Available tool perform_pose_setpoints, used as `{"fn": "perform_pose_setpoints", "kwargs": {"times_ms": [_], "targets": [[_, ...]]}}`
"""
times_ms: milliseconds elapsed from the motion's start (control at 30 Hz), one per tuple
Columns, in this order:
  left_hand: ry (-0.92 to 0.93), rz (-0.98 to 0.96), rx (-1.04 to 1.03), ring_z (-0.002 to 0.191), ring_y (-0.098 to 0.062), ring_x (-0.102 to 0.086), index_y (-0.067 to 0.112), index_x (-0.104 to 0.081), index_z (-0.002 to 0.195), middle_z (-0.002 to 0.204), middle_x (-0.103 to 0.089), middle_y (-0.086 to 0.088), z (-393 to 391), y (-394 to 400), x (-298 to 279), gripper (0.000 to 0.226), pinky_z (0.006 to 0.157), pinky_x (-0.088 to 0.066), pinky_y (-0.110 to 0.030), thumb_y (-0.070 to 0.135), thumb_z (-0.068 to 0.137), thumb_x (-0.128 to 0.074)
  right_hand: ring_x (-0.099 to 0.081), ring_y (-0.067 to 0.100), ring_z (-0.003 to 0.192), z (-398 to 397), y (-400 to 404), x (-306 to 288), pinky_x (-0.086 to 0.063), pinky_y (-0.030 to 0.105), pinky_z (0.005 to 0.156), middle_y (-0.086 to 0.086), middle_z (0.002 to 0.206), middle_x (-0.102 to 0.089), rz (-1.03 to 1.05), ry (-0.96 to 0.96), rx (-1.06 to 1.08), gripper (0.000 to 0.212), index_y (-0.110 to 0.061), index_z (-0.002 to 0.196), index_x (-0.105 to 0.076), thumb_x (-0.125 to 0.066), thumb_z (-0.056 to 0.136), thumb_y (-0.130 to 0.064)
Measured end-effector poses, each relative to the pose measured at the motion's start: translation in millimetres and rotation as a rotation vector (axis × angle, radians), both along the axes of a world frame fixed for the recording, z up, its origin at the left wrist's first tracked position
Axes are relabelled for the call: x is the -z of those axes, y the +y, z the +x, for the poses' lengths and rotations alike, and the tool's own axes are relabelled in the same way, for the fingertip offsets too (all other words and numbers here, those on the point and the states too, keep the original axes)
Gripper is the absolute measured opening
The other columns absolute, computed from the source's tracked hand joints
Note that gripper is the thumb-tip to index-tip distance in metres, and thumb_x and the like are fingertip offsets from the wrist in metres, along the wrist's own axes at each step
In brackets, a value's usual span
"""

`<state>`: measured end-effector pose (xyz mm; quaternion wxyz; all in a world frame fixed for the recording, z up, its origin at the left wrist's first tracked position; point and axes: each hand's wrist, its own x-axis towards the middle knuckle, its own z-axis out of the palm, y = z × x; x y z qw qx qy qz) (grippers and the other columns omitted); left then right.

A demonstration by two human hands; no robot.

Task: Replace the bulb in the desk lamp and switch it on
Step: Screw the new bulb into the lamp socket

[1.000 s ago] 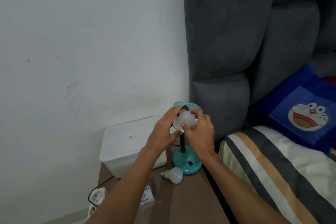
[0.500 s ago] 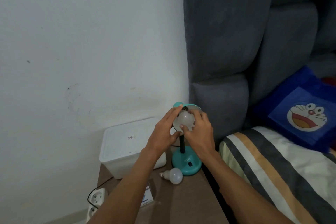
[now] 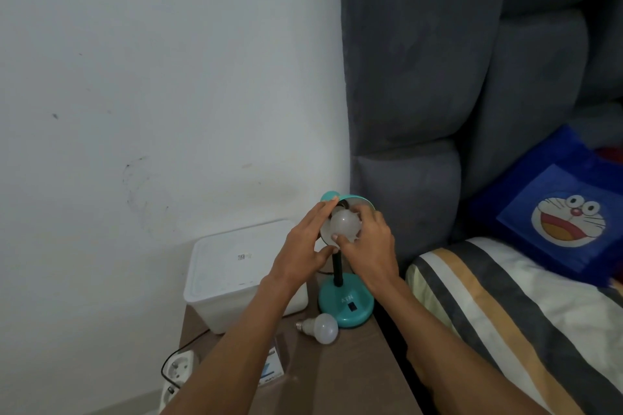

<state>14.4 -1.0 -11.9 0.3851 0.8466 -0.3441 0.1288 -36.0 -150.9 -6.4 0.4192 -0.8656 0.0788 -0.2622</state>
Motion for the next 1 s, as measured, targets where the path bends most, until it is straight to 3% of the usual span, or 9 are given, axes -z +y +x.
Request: {"fn": "perform_pose_setpoints", "kwargs": {"times_ms": [133,200,367,467,600,700,800,900,1000], "targets": [[-0.009,0.002,-0.009,0.148,-0.01,-0.041,0.031,-0.032,0.16,0.163,-0.039,0.007,1.0,2.4,0.5,0.096,0.113,-0.049,-0.043,0.002,0.083,-0.081,-0.069,0.024,0.092,2.5,-1.9,-6.2,-0.055,0.033,0.076,0.009,0.103,-0.071,0.173,0.11,0.094,0.055,-0.012,0.117,-0.06,-0.071,0.084,-0.055],[-0.01,0.002,-0.002,0.148,-0.009,-0.041,0.03,-0.032,0.16,0.163,-0.039,0.008,1.8,2.2,0.1,0.095,0.112,-0.049,-0.042,0.002,0.083,-0.081,-0.068,0.025,0.094,1.5,-1.4,-7.7,-0.051,0.03,0.074,0.009,0.102,-0.07,0.17,0.122,0.113,0.057,-0.011,0.116,-0.06,-0.067,0.086,-0.059],[0.008,-0.003,0.005,0.146,-0.01,-0.043,0.032,-0.032,0.159,0.162,-0.04,0.009,1.0,-0.2,-0.7,0.095,0.112,-0.049,-0.041,0.003,0.083,-0.082,-0.056,0.016,0.1,0.0,1.3,-4.3,-0.05,0.031,0.083,0.002,0.12,-0.055,0.149,-0.002,0.046,0.059,-0.018,0.127,-0.051,-0.078,0.081,-0.043],[-0.001,0.002,0.0,0.148,-0.009,-0.041,0.031,-0.032,0.16,0.163,-0.039,0.009,1.2,-0.2,0.7,0.095,0.113,-0.049,-0.042,0.003,0.084,-0.08,-0.062,0.017,0.095,0.4,0.5,-4.0,-0.052,0.029,0.08,0.003,0.116,-0.063,0.138,0.023,0.041,0.053,-0.017,0.123,-0.058,-0.079,0.081,-0.04],[-0.014,0.004,-0.004,0.148,-0.008,-0.04,0.027,-0.033,0.16,0.163,-0.039,0.009,1.1,1.4,0.2,0.094,0.113,-0.048,-0.041,0.002,0.082,-0.081,-0.066,0.022,0.091,4.5,-2.8,-8.2,-0.046,0.025,0.074,0.008,0.102,-0.071,0.265,0.14,0.135,0.05,-0.01,0.11,-0.068,-0.065,0.089,-0.055],[-0.014,0.008,0.004,0.148,-0.006,-0.04,0.028,-0.033,0.16,0.163,-0.039,0.01,0.4,1.3,-0.3,0.095,0.114,-0.048,-0.04,0.004,0.082,-0.082,-0.069,0.027,0.094,4.2,-3.0,-10.2,-0.046,0.025,0.075,0.01,0.103,-0.073,0.249,0.133,0.183,0.043,-0.01,0.105,-0.068,-0.056,0.096,-0.051],[-0.012,0.009,0.006,0.148,-0.007,-0.04,0.029,-0.032,0.16,0.163,-0.038,0.01,1.2,0.7,1.7,0.095,0.114,-0.048,-0.041,0.003,0.083,-0.081,-0.068,0.023,0.097,3.7,-2.4,-8.5,-0.048,0.025,0.073,0.008,0.108,-0.07,0.266,0.047,0.101,0.036,-0.014,0.114,-0.059,-0.065,0.094,-0.043],[0.002,0.006,0.005,0.148,-0.009,-0.04,0.029,-0.031,0.16,0.163,-0.039,0.007,2.0,-0.8,2.5,0.096,0.114,-0.048,-0.043,0.003,0.083,-0.082,-0.065,0.019,0.098,3.8,-1.0,-3.5,-0.056,0.033,0.082,0.002,0.112,-0.065,0.223,0.045,0.014,0.049,-0.021,0.116,-0.056,-0.081,0.079,-0.039],[-0.012,0.013,0.001,0.147,-0.009,-0.041,0.029,-0.031,0.16,0.163,-0.04,0.007,2.1,-1.3,2.5,0.096,0.113,-0.048,-0.042,0.003,0.083,-0.081,-0.062,0.015,0.089,3.7,-2.2,-4.1,-0.051,0.025,0.074,0.0,0.103,-0.065,0.271,0.111,0.047,0.049,-0.015,0.117,-0.058,-0.08,0.081,-0.041]]}}
